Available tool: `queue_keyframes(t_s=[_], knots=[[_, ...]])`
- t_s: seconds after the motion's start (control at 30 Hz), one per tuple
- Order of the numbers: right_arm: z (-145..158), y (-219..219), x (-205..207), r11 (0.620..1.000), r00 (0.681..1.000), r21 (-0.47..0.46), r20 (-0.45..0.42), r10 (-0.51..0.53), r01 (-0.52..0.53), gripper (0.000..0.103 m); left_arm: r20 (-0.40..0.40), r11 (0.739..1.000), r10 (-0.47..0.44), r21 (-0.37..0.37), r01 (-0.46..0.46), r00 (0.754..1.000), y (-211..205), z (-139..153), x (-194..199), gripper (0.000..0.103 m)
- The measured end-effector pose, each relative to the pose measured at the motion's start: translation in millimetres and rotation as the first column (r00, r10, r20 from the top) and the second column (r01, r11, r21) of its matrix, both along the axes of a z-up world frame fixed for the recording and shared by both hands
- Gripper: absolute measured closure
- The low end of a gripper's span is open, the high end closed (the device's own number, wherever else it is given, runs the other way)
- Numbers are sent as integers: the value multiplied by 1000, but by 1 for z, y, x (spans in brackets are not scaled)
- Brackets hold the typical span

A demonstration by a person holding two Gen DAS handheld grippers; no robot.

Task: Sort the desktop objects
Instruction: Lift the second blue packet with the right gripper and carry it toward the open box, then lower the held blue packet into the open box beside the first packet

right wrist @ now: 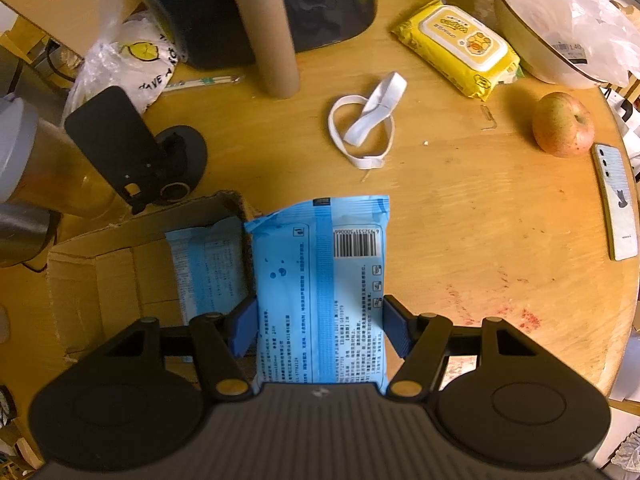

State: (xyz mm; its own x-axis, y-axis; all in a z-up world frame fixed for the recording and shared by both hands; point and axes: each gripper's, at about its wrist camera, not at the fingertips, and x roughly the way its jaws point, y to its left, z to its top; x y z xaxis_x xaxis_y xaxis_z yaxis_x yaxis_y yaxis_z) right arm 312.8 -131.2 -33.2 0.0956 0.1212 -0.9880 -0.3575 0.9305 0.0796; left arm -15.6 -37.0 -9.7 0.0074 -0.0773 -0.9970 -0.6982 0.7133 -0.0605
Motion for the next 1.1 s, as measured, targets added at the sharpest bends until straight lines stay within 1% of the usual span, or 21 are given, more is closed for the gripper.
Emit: queue_keyframes(t_s=[1.1], knots=[[1, 64, -39, 1000, 1000, 26, -2, 8, -8, 39, 2, 1000, 13, -4, -13, 1000, 38, -6, -33, 0]])
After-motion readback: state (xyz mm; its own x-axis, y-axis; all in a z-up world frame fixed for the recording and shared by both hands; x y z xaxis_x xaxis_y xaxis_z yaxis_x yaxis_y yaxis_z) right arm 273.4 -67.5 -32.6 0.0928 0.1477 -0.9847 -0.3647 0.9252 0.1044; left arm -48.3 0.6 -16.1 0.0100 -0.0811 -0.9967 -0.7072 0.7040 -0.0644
